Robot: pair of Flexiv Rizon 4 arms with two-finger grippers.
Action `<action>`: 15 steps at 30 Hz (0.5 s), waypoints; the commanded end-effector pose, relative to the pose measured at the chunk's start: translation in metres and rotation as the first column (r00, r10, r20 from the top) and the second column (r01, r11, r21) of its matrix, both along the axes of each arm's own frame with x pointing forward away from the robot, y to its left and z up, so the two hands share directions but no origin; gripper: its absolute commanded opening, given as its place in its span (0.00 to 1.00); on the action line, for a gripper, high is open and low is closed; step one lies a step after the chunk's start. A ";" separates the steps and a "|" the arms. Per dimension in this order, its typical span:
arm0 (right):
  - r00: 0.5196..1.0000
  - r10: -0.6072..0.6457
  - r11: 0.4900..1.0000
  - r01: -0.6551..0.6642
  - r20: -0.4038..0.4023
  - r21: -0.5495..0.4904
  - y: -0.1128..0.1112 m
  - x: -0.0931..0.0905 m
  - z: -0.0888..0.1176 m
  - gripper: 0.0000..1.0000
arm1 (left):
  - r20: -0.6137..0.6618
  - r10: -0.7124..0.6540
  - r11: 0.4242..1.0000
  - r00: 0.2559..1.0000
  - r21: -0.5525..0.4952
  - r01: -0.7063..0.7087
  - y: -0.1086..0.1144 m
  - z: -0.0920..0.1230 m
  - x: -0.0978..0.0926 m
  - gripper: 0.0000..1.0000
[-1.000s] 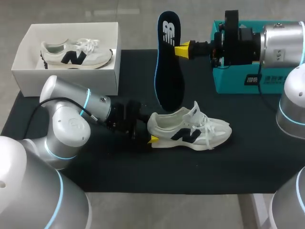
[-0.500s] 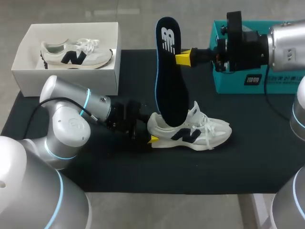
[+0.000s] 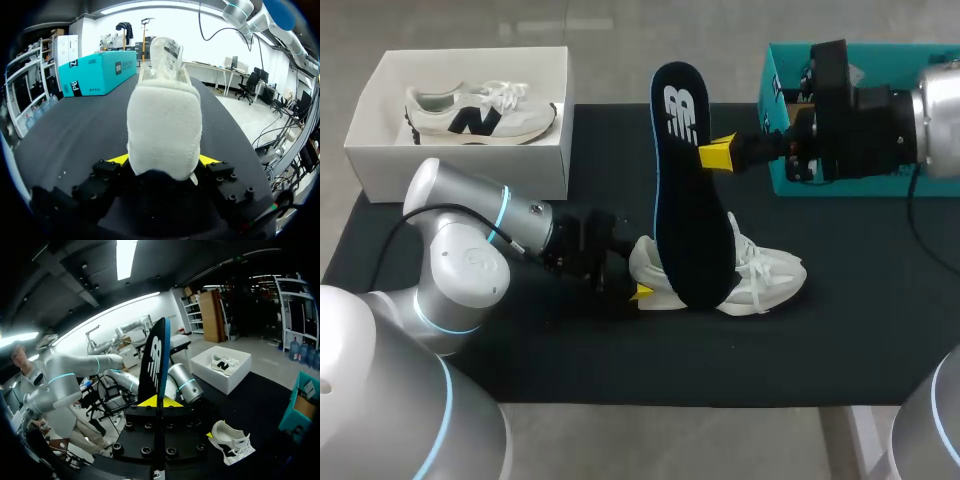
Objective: Take the shoe out of the shoebox, open the shoe tongue, remove and reinsert the insole, then place the shoe into the shoebox
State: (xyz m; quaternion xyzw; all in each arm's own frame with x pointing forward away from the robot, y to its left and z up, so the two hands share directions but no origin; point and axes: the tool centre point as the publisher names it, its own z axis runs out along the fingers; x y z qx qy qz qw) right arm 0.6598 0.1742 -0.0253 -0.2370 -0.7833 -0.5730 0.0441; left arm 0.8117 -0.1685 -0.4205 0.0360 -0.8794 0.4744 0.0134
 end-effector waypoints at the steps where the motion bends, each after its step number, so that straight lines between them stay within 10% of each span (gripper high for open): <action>1: 0.995 -0.101 0.995 0.101 0.022 -0.015 -0.008 -0.034 -0.001 0.00 | 0.001 0.001 1.000 1.000 0.002 -0.001 0.000 0.000 -0.001 0.00; 15: 0.984 -0.178 0.984 0.179 0.012 -0.005 0.001 -0.074 0.000 0.00 | 0.001 0.001 1.000 1.000 0.002 -0.001 0.000 0.000 -0.001 0.00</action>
